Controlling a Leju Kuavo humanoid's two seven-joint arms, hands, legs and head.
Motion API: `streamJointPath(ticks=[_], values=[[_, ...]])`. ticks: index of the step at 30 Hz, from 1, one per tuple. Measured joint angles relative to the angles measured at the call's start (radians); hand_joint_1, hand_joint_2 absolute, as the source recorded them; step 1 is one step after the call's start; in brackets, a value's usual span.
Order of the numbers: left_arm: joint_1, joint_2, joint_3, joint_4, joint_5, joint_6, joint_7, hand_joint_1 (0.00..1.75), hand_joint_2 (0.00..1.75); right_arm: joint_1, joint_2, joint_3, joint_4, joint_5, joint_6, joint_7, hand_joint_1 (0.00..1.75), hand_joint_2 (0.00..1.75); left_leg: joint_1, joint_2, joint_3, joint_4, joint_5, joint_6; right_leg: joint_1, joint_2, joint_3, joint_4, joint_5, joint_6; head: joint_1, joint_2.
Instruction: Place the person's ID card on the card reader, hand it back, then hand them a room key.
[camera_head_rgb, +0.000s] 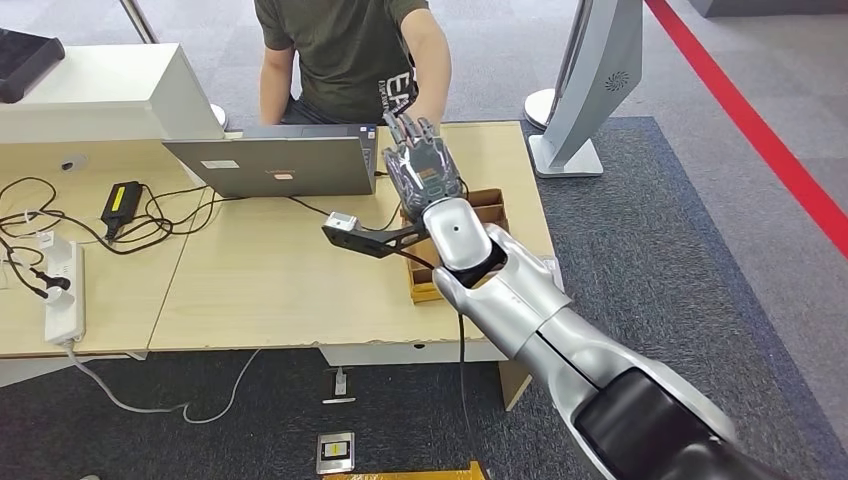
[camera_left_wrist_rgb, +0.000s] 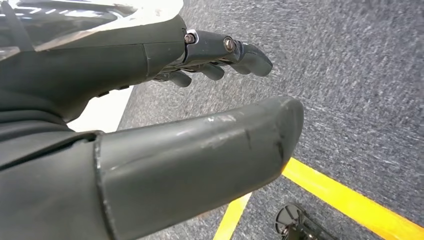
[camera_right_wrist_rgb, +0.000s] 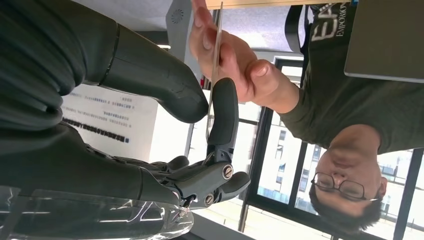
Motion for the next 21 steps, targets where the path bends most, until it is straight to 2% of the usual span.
streamJointPath(ticks=[1, 2, 5, 6, 13, 21], values=[[0.0, 0.0, -0.001, 0.0, 0.001, 0.0, -0.005, 0.0, 0.0, 0.0, 0.002, 0.001, 0.004, 0.0, -0.005, -0.001, 1.75, 1.75, 0.0, 0.0, 0.0, 0.0, 0.0, 0.0, 0.0, 0.0, 0.0, 0.0, 0.0, 0.0, 0.0, 0.0], [0.0, 0.0, -0.002, 0.0, 0.002, 0.0, -0.01, 0.0, 0.0, 0.0, 0.003, 0.001, 0.008, 0.0, -0.01, -0.002, 1.32, 1.75, 0.0, 0.0, 0.0, 0.0, 0.0, 0.0, 0.0, 0.0, 0.0, 0.0, 0.0, 0.0, 0.0, 0.0], [0.0, 0.0, -0.003, -0.001, 0.006, 0.004, -0.012, 0.0, 0.0, 0.0, 0.008, 0.002, 0.021, -0.002, -0.021, -0.009, 0.01, 0.44, 0.0, 0.0, 0.0, 0.0, 0.0, 0.0, 0.0, 0.0, 0.0, 0.0, 0.0, 0.0, 0.0, 0.0], [-0.001, 0.0, -0.004, -0.001, 0.006, 0.006, -0.006, 0.0, 0.0, 0.0, 0.01, 0.002, 0.025, -0.005, -0.021, -0.014, 0.0, 0.0, 0.0, 0.0, 0.0, 0.0, 0.0, 0.0, 0.0, 0.0, 0.0, 0.0, 0.0, 0.0, 0.0, 0.0], [-0.001, 0.0, -0.006, -0.001, 0.012, 0.023, 0.039, 0.0, 0.0, -0.002, 0.023, 0.008, 0.049, 0.015, -0.027, -0.048, 0.0, 0.0, 0.0, 0.0, 0.0, 0.0, 0.0, 0.0, 0.0, 0.0, 0.0, 0.0, 0.0, 0.0, 0.0, 0.0], [-0.001, 0.0, -0.011, -0.002, 0.026, 0.033, 0.058, 0.0, 0.0, -0.002, 0.027, 0.016, 0.054, 0.038, -0.031, -0.039, 0.0, 0.0, 0.0, 0.0, 0.0, 0.0, 0.0, 0.0, 0.0, 0.0, 0.0, 0.0, 0.0, 0.0, 0.0, 0.0]])
